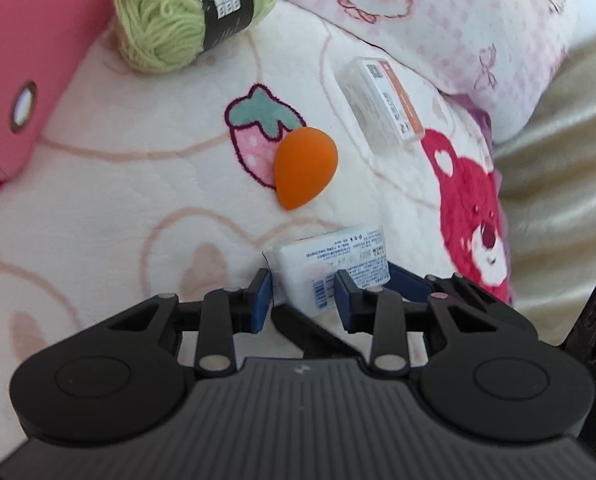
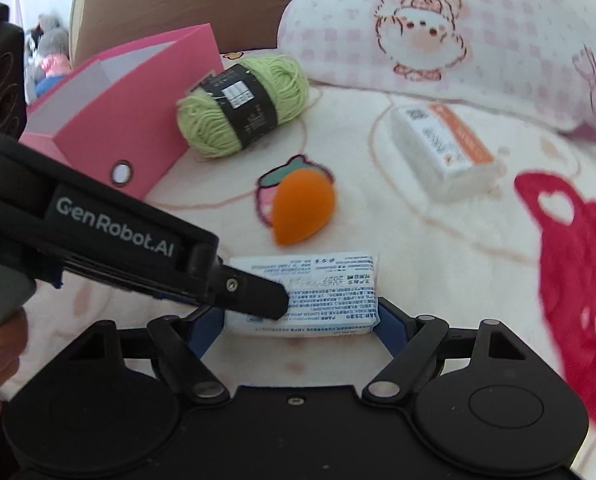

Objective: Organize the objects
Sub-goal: 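Close the left tool fingers on the white soap bar box, then lift the soap bar box with the left tool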

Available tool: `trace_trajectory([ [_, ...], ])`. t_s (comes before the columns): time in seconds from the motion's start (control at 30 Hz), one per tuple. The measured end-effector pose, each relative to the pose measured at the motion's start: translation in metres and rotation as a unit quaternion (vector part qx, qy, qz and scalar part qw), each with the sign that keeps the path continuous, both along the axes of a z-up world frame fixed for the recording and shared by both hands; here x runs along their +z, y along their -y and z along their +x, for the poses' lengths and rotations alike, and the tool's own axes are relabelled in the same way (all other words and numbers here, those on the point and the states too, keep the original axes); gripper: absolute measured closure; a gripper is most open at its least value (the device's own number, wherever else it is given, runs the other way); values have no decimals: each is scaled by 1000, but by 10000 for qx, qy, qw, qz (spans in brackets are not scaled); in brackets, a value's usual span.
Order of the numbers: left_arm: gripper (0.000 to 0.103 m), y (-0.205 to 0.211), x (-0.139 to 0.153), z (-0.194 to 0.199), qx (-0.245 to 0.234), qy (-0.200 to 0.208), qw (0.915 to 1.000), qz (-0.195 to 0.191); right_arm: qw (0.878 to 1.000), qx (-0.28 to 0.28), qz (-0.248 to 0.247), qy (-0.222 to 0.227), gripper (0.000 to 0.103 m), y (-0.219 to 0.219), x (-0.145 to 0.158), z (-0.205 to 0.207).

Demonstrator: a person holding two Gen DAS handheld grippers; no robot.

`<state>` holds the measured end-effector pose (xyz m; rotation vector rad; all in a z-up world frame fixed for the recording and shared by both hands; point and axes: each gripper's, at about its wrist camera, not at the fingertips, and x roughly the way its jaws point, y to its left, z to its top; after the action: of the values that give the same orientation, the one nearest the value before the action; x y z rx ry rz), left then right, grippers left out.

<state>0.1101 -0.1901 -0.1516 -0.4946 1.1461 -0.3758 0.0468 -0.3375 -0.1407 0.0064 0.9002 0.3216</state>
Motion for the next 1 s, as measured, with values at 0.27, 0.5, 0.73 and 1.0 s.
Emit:
trace_trajectory([
  [0.27,69,-8,0,-1,-239,-55,9993,293,9976,-234,645,8,15,-3,-7,-21],
  [0.5,70,1,3,-7,-569,116,9963,636,9969,-468,624,136,20,-7,-11,-25],
  [0.73,70,3,-2,-8,-506,131,9964,661,9964,-740,353,212,20,-15,-18,-29],
  [1.0,70,0,-1,-13,-595,288,9962,574,9953,-849,18,462,19,-29,-24,-38],
])
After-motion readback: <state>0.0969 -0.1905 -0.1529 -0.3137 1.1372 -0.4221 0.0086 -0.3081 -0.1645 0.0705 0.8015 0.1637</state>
